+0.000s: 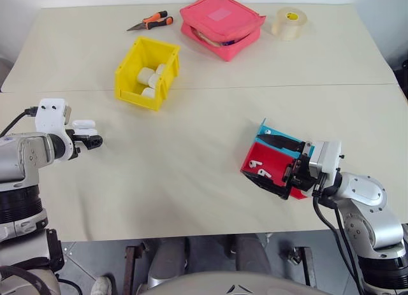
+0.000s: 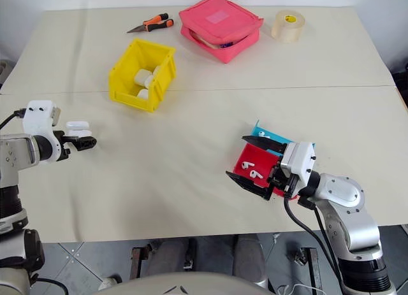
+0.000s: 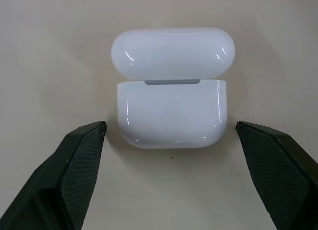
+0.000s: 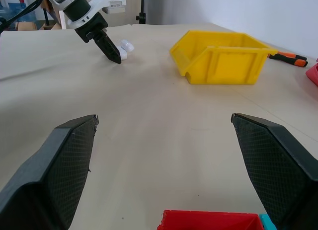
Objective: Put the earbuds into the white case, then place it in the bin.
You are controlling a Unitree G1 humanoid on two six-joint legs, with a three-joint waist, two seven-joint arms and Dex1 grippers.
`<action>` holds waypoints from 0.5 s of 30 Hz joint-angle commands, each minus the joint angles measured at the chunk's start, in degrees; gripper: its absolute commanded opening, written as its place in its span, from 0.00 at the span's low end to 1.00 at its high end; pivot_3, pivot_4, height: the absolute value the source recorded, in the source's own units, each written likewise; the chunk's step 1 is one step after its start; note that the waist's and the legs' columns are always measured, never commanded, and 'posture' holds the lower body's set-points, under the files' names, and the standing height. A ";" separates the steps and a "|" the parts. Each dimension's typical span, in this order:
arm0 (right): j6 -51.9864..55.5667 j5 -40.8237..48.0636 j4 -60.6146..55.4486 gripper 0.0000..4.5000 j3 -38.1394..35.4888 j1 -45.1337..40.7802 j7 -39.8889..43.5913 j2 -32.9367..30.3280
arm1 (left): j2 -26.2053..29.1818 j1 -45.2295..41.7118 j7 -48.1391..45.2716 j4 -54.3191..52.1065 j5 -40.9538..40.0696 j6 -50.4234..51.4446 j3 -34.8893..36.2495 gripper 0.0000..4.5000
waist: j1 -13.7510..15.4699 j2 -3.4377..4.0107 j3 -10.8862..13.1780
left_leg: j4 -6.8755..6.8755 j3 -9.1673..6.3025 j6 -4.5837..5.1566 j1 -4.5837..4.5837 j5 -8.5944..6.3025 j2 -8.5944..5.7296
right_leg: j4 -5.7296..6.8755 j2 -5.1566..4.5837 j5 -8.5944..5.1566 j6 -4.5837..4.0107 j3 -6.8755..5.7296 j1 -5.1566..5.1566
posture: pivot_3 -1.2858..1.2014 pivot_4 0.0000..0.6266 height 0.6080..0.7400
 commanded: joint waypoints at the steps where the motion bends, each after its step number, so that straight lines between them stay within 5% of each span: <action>1: -0.91 0.38 -1.34 1.00 -0.02 -0.08 -0.01 0.31 | -0.77 -0.09 0.83 0.12 0.61 1.20 0.12 0.99 | 0.05 0.00 0.00 | 0.00 0.00 0.00 0.00 0.00 0.00 | 0.00 0.00 0.00 0.00 0.00 0.00 | 0.52 0.24 1.00; 5: -0.94 0.37 -1.34 1.00 -0.04 -0.02 -0.12 0.42 | -1.21 -0.09 1.14 0.33 0.75 0.33 0.23 0.99 | 0.16 0.00 0.00 | 0.00 0.00 0.00 0.01 0.00 0.00 | 0.00 0.00 0.00 0.00 0.00 0.01 | 0.52 0.24 1.00; 10: -1.22 -0.04 -1.20 1.00 0.30 -0.02 -0.09 0.80 | -2.23 -0.36 1.07 0.64 0.62 -1.89 0.04 0.74 | 0.67 0.00 0.00 | 0.00 0.02 0.00 0.11 0.00 0.00 | 0.00 -0.01 0.00 0.00 0.03 0.08 | 0.52 0.24 1.00; 15: -1.40 -0.27 -1.06 1.00 0.25 0.13 -0.04 0.96 | -2.14 1.27 0.51 0.16 0.54 -5.97 1.00 0.74 | 0.86 0.00 0.00 | 0.00 0.07 0.00 0.14 0.00 0.00 | 0.00 -0.01 0.00 0.00 0.07 0.09 | 0.52 0.24 1.00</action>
